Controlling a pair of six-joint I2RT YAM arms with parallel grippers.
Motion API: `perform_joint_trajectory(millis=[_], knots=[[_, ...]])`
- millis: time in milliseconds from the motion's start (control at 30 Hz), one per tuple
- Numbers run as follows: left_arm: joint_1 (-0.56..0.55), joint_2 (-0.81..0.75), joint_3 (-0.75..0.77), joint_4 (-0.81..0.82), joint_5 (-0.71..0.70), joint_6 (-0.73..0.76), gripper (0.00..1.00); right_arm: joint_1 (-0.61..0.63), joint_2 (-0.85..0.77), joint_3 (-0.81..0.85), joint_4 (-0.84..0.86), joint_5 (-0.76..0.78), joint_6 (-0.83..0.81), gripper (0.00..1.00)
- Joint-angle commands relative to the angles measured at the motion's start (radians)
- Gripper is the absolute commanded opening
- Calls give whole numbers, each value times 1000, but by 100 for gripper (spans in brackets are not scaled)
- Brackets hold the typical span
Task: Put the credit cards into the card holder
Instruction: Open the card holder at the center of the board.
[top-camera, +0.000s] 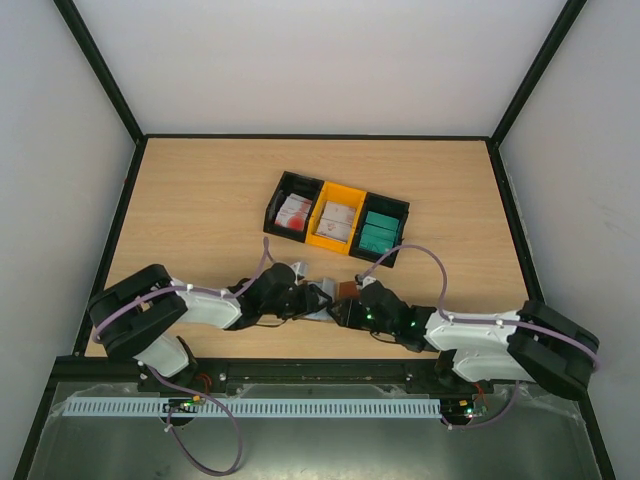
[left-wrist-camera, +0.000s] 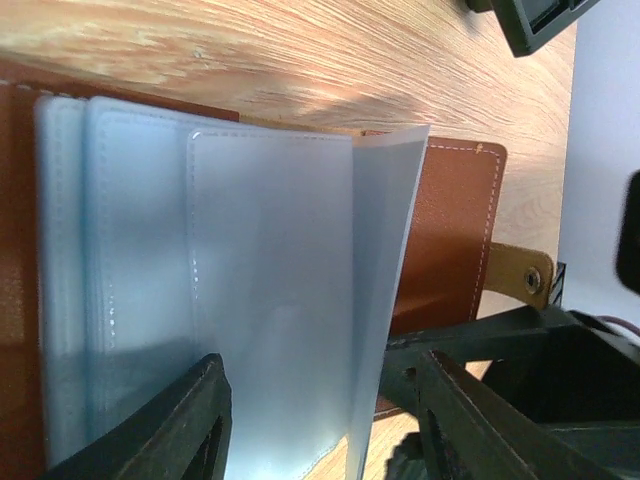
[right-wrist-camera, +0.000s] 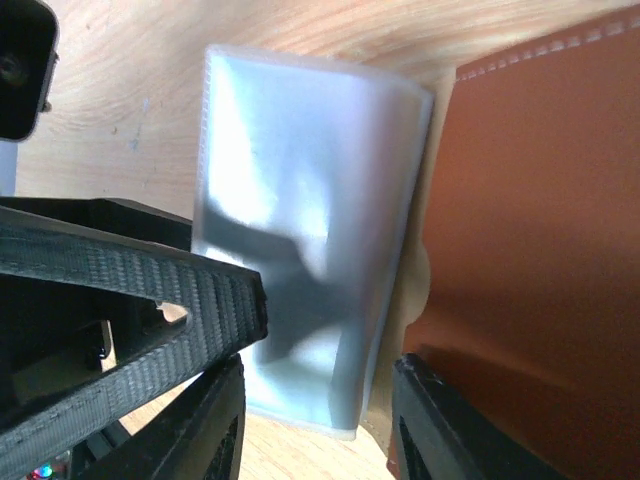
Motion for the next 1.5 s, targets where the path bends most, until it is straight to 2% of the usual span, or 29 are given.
perform_joint_trajectory(millis=[0,200,533,1033,1300,1467], knots=[[3,-21,31,-73,-6,70,52,-2,-93,50,-152,114,-35,44],[3,-40,67,-131,-15,125,52,-2,-148,70,-286,201,-37,49],[0,-23,117,-94,85,175,53,-2,-191,84,-372,275,-12,50],[-54,174,277,-66,107,195,51,-2,-473,118,-636,510,33,49],[-68,265,363,-114,71,223,57,-2,-497,129,-684,519,29,49],[-76,314,386,-173,-14,249,58,-2,-473,133,-695,525,28,49]])
